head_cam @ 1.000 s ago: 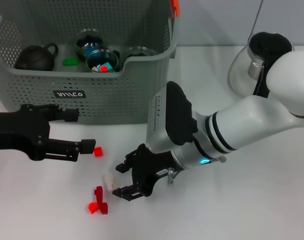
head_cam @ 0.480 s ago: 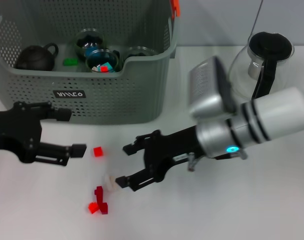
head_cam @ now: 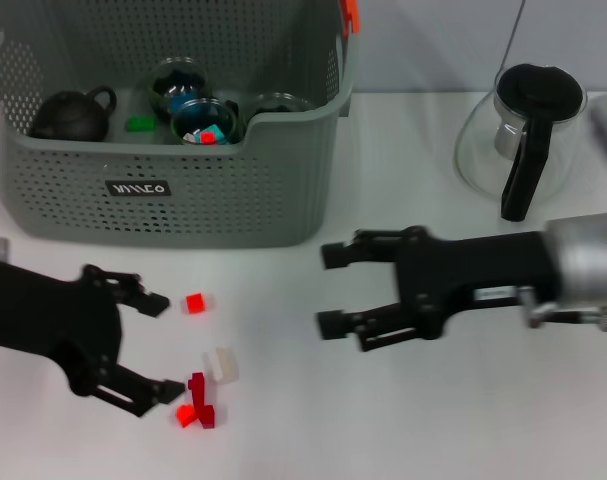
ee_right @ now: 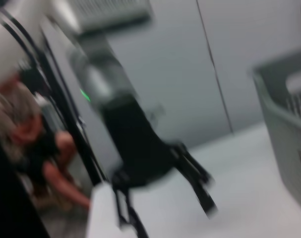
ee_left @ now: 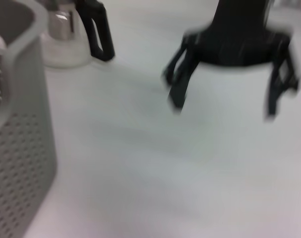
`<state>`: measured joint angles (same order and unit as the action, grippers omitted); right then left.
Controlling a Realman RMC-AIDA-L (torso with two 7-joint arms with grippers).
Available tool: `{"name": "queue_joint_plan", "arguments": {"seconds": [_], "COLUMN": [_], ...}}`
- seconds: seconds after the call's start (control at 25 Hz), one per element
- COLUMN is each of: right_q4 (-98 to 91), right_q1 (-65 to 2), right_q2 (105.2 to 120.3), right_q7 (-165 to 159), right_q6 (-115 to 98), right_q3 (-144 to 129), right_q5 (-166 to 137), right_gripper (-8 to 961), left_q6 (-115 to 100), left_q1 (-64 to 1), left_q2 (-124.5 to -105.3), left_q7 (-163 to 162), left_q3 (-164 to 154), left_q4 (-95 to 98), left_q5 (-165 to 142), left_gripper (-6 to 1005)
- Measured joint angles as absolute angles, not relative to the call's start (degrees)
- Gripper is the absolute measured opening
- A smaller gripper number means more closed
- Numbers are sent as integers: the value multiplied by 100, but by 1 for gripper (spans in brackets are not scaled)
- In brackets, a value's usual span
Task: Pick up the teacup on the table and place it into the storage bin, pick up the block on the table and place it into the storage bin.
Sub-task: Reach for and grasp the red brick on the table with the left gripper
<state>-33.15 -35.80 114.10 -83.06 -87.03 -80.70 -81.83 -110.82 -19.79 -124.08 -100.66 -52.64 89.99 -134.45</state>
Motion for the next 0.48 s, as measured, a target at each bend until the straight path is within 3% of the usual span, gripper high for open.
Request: {"name": "queue_joint_plan", "arguments": {"seconds": [0.2,0.48], "right_q4": [-3303,-3297], "right_q1": [-3263,-3228], "right_q2": [11304,11307], "right_q7": [-7897,-7845], "right_q6": [-9514,-9754], "right_q3": [-7295,-7148], "right_q5": [-8182,-8330], "right_gripper": [946,946], "left_q6": [-10786,-10174], "left_q1": [-2078,-2466], "left_q2": [-12427,-12439], "left_q7": [-10520,-11279], "left_q3": [-6173,-7629], "left_q4": [9064,8925], "left_q5": [-13789,-14866], "left_gripper": [947,946]}}
